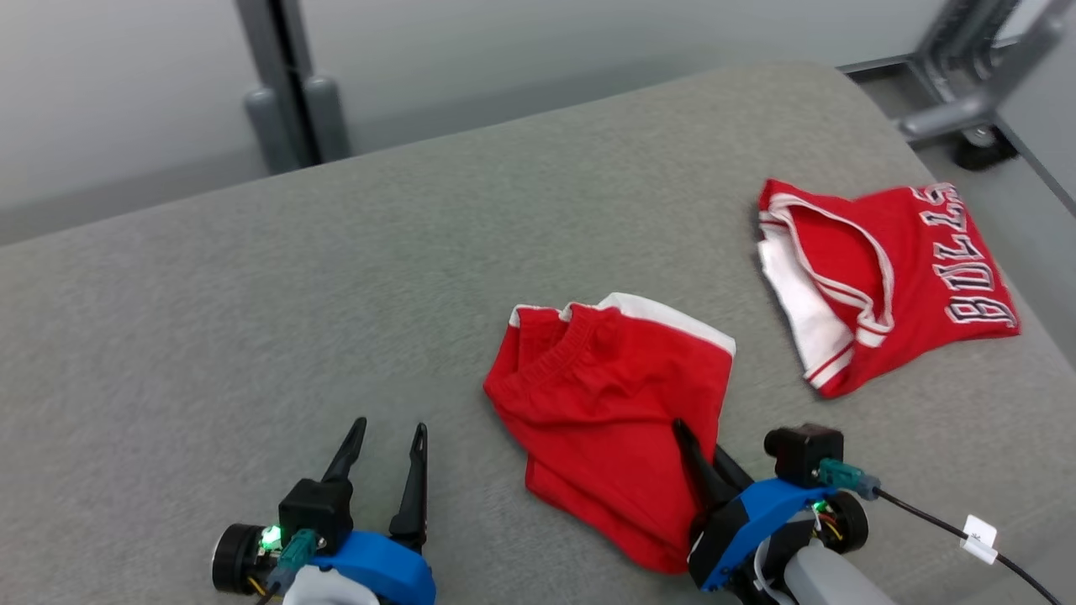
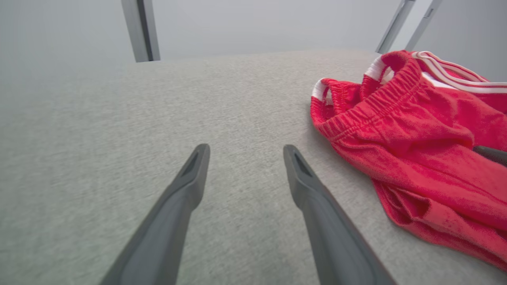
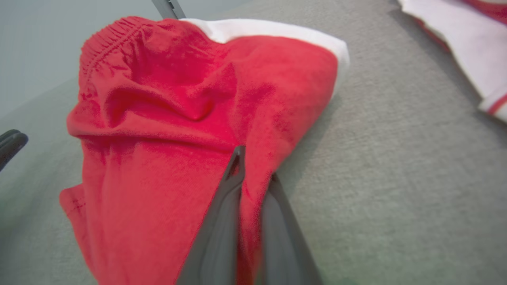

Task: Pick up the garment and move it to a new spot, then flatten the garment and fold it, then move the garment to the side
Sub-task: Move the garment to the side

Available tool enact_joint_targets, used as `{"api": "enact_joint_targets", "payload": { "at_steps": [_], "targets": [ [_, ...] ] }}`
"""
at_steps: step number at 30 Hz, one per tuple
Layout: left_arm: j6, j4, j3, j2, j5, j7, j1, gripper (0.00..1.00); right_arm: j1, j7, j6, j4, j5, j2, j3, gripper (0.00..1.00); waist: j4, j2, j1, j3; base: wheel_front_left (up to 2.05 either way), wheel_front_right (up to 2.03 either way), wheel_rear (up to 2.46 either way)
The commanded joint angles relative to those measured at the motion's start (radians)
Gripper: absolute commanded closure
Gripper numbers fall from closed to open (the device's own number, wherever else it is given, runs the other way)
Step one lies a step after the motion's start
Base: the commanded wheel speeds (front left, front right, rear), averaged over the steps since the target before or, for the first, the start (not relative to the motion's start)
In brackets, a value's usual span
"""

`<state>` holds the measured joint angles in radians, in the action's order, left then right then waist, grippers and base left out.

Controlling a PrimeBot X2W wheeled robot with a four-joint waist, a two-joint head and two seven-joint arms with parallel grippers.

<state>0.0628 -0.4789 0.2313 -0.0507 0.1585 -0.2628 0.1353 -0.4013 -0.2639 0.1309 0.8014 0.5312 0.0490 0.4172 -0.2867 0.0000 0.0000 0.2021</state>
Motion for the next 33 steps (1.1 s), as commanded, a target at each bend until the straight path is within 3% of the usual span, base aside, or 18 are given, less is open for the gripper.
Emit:
{"api": "enact_joint_targets", "payload": {
  "at_steps": [1,9,16,19,20,21,28,33],
  "targets": [
    [0.003,0.001,0.001,0.0,-0.003,-0.002,0.014,0.0,0.023,0.0,0.0,-0.006,0.008,0.003,0.008,1.0,-0.097,0.0,0.0,-0.06,0.0,0.0,0.0],
    [0.013,-0.006,-0.002,-0.001,-0.017,-0.002,0.03,0.0,0.034,0.0,0.0,-0.048,0.023,0.003,0.071,1.0,-0.206,0.0,0.0,-0.035,0.0,0.0,0.0],
    [0.023,-0.018,0.016,-0.002,-0.022,-0.002,0.043,0.0,-0.09,0.0,0.0,-0.023,-0.068,0.031,0.1,1.0,-0.169,0.0,0.0,-0.013,0.0,0.0,0.0],
    [0.025,-0.024,0.02,0.0,-0.027,-0.002,0.043,0.0,-0.186,0.011,0.0,0.022,-0.104,0.085,0.126,1.0,-0.128,0.0,0.0,-0.001,0.0,0.0,0.0],
    [0.029,-0.03,0.017,-0.001,-0.025,-0.002,0.047,0.0,-0.319,0.055,0.0,0.104,-0.142,0.169,0.147,1.0,-0.063,0.0,0.0,0.016,0.0,0.0,0.0],
    [0.03,-0.03,0.02,-0.001,-0.023,-0.002,0.049,0.0,-0.345,0.07,0.0,0.127,-0.157,0.197,0.154,1.0,-0.044,0.0,0.0,0.019,0.0,0.0,0.0],
    [0.029,-0.026,0.025,-0.001,-0.015,-0.002,0.051,0.0,-0.469,0.155,-0.001,0.279,-0.216,0.354,0.19,1.0,0.056,0.0,0.0,0.038,0.0,0.0,0.0],
    [0.025,-0.021,0.023,0.0,-0.009,-0.002,0.042,0.0,-0.507,0.186,-0.001,0.386,-0.228,0.459,0.16,1.0,0.101,0.0,0.0,0.047,0.0,0.0,0.0]
  ]
}}
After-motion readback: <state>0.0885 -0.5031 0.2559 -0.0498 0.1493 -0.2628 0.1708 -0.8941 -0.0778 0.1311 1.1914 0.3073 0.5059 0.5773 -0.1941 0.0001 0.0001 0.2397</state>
